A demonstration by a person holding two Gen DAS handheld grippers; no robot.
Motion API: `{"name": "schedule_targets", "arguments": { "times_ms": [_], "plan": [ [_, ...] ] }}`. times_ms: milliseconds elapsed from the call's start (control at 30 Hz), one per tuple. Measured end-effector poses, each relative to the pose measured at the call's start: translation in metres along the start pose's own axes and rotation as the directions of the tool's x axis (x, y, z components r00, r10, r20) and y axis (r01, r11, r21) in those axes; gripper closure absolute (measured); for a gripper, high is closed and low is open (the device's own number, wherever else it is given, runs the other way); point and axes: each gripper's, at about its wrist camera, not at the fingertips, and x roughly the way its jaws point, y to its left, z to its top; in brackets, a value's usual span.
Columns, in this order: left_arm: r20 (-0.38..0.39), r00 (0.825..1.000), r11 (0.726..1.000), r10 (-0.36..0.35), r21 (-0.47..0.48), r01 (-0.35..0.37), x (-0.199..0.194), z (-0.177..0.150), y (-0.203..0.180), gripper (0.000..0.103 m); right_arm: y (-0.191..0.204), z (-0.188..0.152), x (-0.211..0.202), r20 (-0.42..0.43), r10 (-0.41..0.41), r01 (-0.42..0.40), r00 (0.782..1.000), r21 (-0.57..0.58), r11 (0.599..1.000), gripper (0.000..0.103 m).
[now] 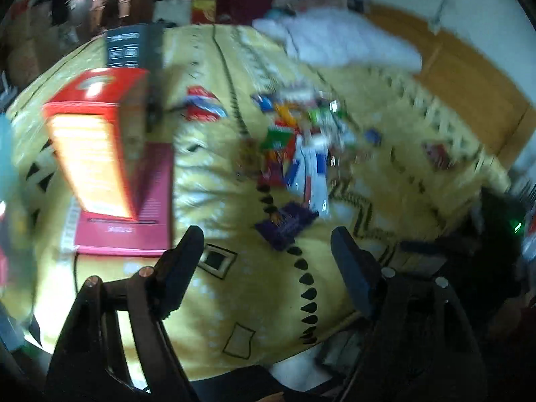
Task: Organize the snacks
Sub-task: 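Move both open tools back over the snack pile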
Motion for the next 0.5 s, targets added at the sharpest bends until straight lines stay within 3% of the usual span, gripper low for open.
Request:
{"name": "schedule_targets", "arguments": {
  "times_ms": [233,500],
  "plan": [
    [-0.033,0.998,0.997,0.06,0.052,-0.058,-0.004,0.001,-0.029,0.025,-0.035,-0.02,0.011,-0.001,-0.004,0.004,1.0,-0.01,1.0,0.028],
    [-0.011,0.997,0.996,0.072,-0.056,-0.072,0.0,0.01,-0.012,0.024,-0.019,-0.04,0.024,-0.073,0.05,-0.057,0.996,-0.097,0.994,0.028]
  ]
}}
